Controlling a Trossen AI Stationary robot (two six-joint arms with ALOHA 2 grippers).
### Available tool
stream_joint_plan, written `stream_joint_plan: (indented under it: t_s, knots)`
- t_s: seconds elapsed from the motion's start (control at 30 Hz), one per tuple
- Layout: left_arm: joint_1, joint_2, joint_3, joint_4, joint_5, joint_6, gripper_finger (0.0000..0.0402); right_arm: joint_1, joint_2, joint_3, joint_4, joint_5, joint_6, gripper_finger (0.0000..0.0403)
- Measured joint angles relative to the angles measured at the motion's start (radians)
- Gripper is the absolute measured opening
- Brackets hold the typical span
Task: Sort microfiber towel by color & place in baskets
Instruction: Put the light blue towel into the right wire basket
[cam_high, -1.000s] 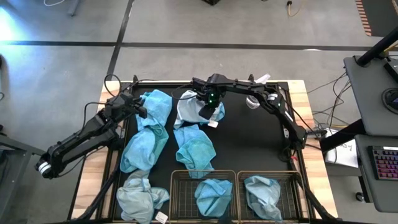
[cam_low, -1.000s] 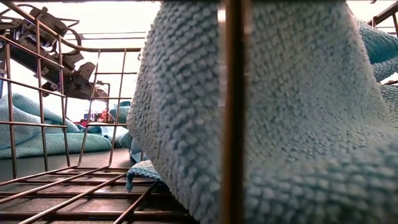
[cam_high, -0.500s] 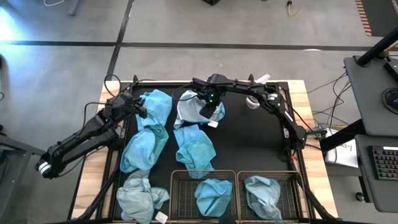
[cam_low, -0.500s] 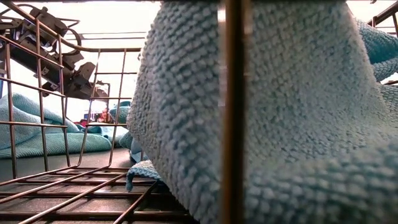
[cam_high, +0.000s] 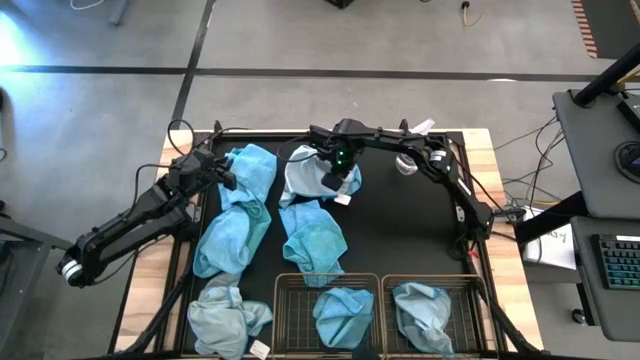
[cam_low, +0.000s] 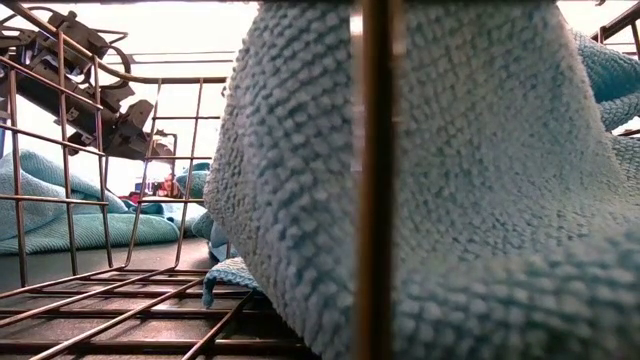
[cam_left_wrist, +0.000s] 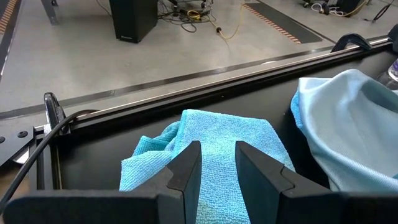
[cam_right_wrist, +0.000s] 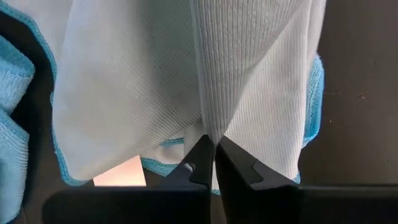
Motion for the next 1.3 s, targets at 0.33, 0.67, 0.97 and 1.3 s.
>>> stream_joint_plan:
  t_s: [0.33,0.67,0.97,1.3]
  knots:
    - [0.0,0.0,0.0,0.0,0.0,-0.008,0.0084,0.023,-0.093,0.04,-0.128,-0.029,0.034,0.0009]
    - [0.0,0.0,0.0,0.0,0.0,-0.054,0.0084,0.1,-0.322,0.087,-0.064,0.049,0.104,0.0009]
    - [0.0,0.0,0.0,0.0,0.0,-0.094,0.0084,0.217,-0.513,0.087,0.086,0.051,0.151,0.0009]
    - [0.0,0.0,0.0,0.0,0.0,-0.132,0.0084,0.376,-0.591,0.087,0.188,0.05,0.149,0.0009]
